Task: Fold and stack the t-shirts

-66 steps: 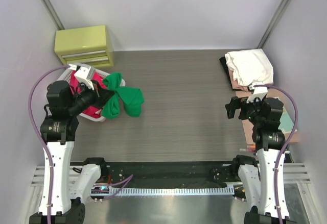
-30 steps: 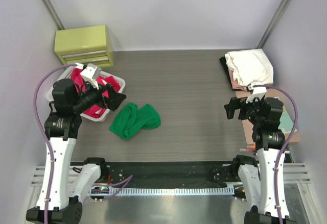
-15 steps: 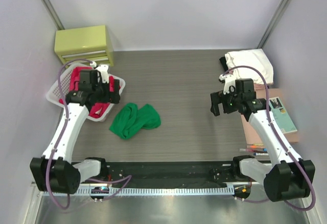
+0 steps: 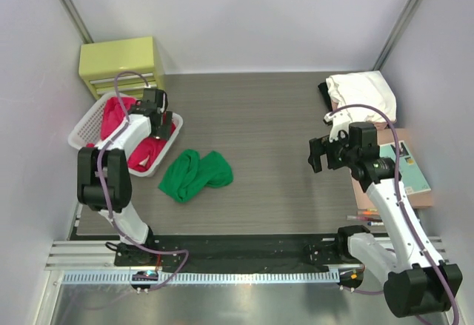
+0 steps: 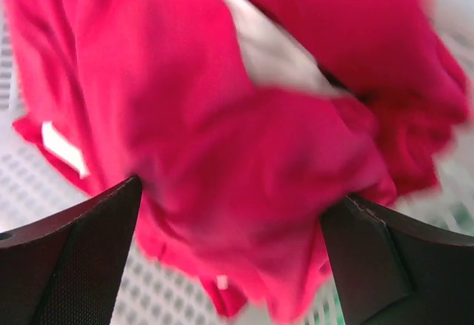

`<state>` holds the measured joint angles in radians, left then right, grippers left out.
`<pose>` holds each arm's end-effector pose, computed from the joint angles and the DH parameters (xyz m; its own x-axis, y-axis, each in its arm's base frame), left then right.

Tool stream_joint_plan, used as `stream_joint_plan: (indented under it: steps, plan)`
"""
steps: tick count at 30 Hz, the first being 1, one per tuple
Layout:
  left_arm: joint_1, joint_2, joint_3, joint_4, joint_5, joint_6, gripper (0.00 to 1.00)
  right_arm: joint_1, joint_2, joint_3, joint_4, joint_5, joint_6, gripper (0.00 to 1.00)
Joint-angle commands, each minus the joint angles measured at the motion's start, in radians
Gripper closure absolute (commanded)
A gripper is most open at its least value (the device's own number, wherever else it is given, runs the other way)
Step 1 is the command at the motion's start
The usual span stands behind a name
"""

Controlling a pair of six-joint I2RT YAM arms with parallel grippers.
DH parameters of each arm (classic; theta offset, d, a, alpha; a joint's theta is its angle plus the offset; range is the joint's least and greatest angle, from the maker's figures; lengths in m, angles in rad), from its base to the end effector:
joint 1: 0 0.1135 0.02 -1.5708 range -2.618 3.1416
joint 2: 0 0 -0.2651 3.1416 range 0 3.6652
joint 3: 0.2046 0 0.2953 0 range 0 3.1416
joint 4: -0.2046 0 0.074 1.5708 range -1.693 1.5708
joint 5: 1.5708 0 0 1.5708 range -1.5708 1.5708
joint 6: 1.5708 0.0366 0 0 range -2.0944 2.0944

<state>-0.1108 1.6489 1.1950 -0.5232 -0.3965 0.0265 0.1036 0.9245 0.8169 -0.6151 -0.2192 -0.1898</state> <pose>0.3863 -0.0288 0.2156 -0.8265 0.1166 -0.5508 -0.0908 0.9379 0.3348 0.2345 0.0324 0.2812 -0.5964 -0.2471 -0.7637 -0.3825 0.9239 -0.0003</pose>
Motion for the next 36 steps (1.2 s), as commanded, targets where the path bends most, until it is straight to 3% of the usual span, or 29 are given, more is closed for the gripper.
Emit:
stream_joint_plan:
  steps: [1,9,13,18,23,26,30,33,36]
  plan:
    - [0.038,0.194,0.092,-0.003,-0.045,-0.052,0.00,0.004,-0.050,-0.010,0.034,-0.005,-0.020,0.00]
    - [0.328,0.311,0.216,0.014,0.064,-0.062,0.00,0.002,-0.042,-0.007,0.031,-0.019,-0.020,0.00]
    - [0.379,0.347,0.294,-0.038,0.097,-0.068,0.00,0.002,-0.021,-0.010,0.040,-0.025,-0.020,0.00]
    - [0.379,0.319,0.284,-0.017,0.148,-0.083,0.00,0.002,-0.016,-0.015,0.048,-0.031,-0.023,0.00]
    - [0.378,0.290,0.243,0.014,0.348,-0.059,0.00,0.004,-0.018,-0.019,0.048,-0.023,-0.033,0.00]
    - [0.378,0.154,0.117,0.127,0.558,-0.031,0.00,0.002,-0.024,-0.021,0.048,-0.019,-0.034,0.00]
    - [0.378,-0.070,0.002,0.224,0.711,0.006,0.00,0.004,-0.027,-0.024,0.046,-0.005,-0.040,0.00]
    - [0.379,-0.245,0.014,0.174,0.816,0.001,0.00,0.004,-0.023,-0.024,0.045,-0.008,-0.043,0.00]
    - [0.379,-0.375,0.041,0.070,0.837,0.006,0.00,0.004,0.000,-0.019,0.046,-0.055,-0.043,0.00]
